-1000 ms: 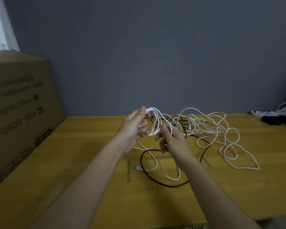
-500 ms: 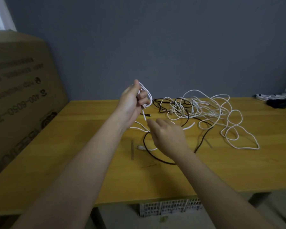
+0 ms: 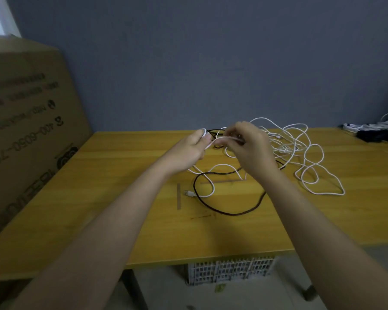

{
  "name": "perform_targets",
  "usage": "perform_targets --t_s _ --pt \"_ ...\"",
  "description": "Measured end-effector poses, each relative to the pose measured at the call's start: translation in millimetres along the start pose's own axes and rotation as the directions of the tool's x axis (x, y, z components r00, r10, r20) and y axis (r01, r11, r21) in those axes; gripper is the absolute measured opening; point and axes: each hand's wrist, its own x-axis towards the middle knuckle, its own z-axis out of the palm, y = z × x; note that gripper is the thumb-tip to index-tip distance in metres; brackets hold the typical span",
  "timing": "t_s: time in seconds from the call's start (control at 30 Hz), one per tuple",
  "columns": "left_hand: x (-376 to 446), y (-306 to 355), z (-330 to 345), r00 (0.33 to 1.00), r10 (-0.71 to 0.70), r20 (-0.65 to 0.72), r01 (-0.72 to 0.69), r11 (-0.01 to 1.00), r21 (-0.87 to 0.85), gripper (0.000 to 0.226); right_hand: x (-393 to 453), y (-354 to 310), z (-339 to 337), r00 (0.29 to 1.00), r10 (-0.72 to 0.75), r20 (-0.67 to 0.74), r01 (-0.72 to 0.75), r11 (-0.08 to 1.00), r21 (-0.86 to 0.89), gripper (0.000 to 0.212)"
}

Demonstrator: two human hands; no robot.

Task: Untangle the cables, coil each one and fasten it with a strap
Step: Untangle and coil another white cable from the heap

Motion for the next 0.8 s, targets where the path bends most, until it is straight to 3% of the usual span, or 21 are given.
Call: perform_targets --t_s 0.1,0.2,0.33,0.47,0.6,0.67,0.73,0.8 --pt "-5.3 5.7 -3.3 0.999 0.027 0.026 -0.025 0.998 -0.052 0.035 9.1 4.2 -4.6 0.998 0.061 0.018 -0.063 0.986 0.157 0.007" --pt "-9.6 13.7 -6.2 0.996 0.032 0.083 -0.013 0.976 -0.218 0.037 12.1 2.7 -4.5 0.992 0.125 0.015 -0.125 0.96 0.249 0.008" --pt "-17.2 23.4 -9.0 0.987 0.098 0.123 -0.014 0.832 -0.554 0.033 5.1 -4.0 11.9 0.938 0.313 0.147 -0.34 0.762 0.551 0.013" --pt "-15.0 26.6 -10.8 0.995 0.074 -0.06 -0.095 0.759 -0.645 0.032 -16.5 9.1 38.6 0.901 0.323 0.291 -0.433 0.73 0.529 0.024" --pt "-5.2 22.5 -17.6 0.973 0.039 -0.226 -0.171 0.781 -0.601 0.027 -40.9 22.8 52.3 0.822 0.377 0.426 -0.526 0.79 0.316 0.024" --pt "0.9 16.7 -18.4 0.969 0.025 -0.247 -0.16 0.825 -0.542 0.023 -46.7 21.5 52.3 0.826 0.341 0.448 -0.44 0.888 0.134 0.027" --pt "5.3 13.3 -15.1 0.965 0.016 -0.263 -0.15 0.855 -0.497 0.021 -49.4 17.7 50.8 0.868 0.224 0.443 -0.223 0.973 -0.055 0.029" --pt "11.8 6.1 -10.6 0.956 0.025 -0.292 -0.135 0.922 -0.363 0.022 -51.3 13.6 48.4 0.909 0.034 0.414 0.04 0.985 -0.169 0.03"
